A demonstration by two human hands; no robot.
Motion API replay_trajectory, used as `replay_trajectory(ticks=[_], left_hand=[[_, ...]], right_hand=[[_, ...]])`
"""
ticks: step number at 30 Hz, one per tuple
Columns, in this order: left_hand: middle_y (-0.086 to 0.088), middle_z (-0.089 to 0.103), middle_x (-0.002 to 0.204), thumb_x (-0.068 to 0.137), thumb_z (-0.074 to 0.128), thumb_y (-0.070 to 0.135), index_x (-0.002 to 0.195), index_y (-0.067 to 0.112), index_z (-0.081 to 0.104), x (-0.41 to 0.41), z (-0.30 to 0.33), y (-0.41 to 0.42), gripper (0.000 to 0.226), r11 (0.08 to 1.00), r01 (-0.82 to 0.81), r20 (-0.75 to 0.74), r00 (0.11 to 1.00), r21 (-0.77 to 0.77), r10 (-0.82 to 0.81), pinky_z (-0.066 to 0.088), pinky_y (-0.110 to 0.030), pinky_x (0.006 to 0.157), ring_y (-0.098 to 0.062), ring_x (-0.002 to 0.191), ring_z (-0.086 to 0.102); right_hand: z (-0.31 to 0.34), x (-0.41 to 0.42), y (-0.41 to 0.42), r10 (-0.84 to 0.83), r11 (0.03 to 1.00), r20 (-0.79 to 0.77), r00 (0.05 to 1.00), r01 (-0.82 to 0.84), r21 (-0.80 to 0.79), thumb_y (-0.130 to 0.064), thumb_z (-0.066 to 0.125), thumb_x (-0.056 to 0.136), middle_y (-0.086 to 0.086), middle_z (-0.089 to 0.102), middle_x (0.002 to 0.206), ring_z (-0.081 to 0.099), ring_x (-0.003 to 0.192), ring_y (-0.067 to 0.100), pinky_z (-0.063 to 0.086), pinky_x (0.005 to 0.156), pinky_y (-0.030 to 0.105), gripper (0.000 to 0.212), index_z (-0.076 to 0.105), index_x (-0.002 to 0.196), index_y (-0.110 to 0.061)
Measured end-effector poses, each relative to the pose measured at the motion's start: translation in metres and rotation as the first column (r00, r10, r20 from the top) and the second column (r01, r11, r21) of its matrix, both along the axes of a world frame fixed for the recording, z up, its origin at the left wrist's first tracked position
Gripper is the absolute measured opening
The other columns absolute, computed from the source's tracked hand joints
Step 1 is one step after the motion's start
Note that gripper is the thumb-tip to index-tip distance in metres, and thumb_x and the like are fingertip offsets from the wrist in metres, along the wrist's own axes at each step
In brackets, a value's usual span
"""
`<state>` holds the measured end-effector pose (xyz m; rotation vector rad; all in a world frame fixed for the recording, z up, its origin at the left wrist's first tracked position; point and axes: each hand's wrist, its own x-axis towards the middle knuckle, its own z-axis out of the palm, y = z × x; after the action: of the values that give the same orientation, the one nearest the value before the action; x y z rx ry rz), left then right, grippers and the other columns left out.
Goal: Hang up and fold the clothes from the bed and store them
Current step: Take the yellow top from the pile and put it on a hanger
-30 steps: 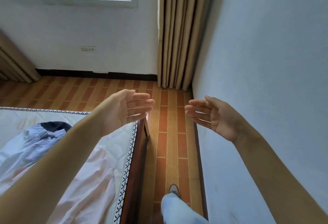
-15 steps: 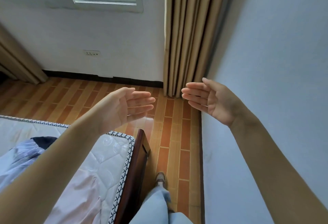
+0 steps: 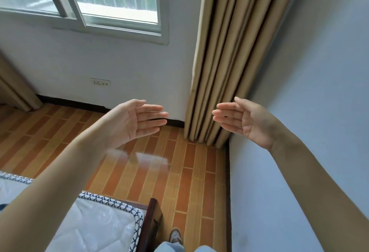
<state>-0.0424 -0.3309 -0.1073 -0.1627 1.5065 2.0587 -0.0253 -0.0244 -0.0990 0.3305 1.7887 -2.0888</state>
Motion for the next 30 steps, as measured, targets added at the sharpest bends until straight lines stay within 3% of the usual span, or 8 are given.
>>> replay_trajectory(ticks=[4, 14, 24, 30], left_hand=[[-0.013, 0.068, 0.122, 0.101, 0.033, 0.028, 0.125, 0.004, 0.060, -0.044, 0.001, -0.014, 0.043, 0.998, -0.042, 0.010, 0.999, -0.037, 0.042, 0.053, -0.040, 0.095, -0.026, 0.113, 0.065], [-0.010, 0.070, 0.119, 0.104, 0.029, 0.028, 0.125, 0.009, 0.060, -0.117, -0.038, -0.083, 0.042, 0.924, -0.358, 0.061, 0.928, -0.137, 0.369, 0.047, -0.041, 0.099, -0.026, 0.111, 0.067], [-0.014, 0.068, 0.121, 0.104, 0.032, 0.027, 0.127, 0.005, 0.058, -0.219, -0.028, -0.106, 0.042, 0.769, -0.634, 0.033, 0.770, -0.078, 0.638, 0.053, -0.040, 0.095, -0.028, 0.112, 0.066], [-0.015, 0.068, 0.121, 0.103, 0.033, 0.027, 0.126, 0.003, 0.059, -0.232, -0.033, -0.127, 0.042, 0.641, -0.764, 0.120, 0.631, -0.076, 0.766, 0.049, -0.041, 0.099, -0.029, 0.112, 0.066]], right_hand=[[-0.009, -0.058, -0.018, 0.034, 0.999, 0.040, 0.999, -0.034, -0.007, -0.035, 0.033, 0.105, 0.011, 0.073, 0.112, 0.069, 0.107, 0.021, 0.051, 0.090, 0.033, 0.045, 0.067, 0.114, -0.007], [-0.048, -0.220, -0.086, 0.305, 0.951, 0.135, 0.943, -0.308, 0.005, -0.034, 0.034, 0.105, 0.012, 0.072, 0.114, 0.069, 0.108, 0.022, 0.048, 0.099, 0.038, 0.045, 0.068, 0.115, -0.007], [-0.046, -0.428, -0.150, 0.633, 0.774, 0.069, 0.771, -0.633, -0.030, -0.037, 0.036, 0.103, 0.010, 0.072, 0.117, 0.067, 0.112, 0.022, 0.053, 0.096, 0.033, 0.044, 0.066, 0.117, -0.008], [-0.053, -0.487, -0.211, 0.775, 0.631, 0.119, 0.621, -0.771, -0.083, -0.036, 0.038, 0.101, 0.011, 0.072, 0.116, 0.068, 0.110, 0.022, 0.058, 0.085, 0.028, 0.043, 0.068, 0.115, -0.009]])
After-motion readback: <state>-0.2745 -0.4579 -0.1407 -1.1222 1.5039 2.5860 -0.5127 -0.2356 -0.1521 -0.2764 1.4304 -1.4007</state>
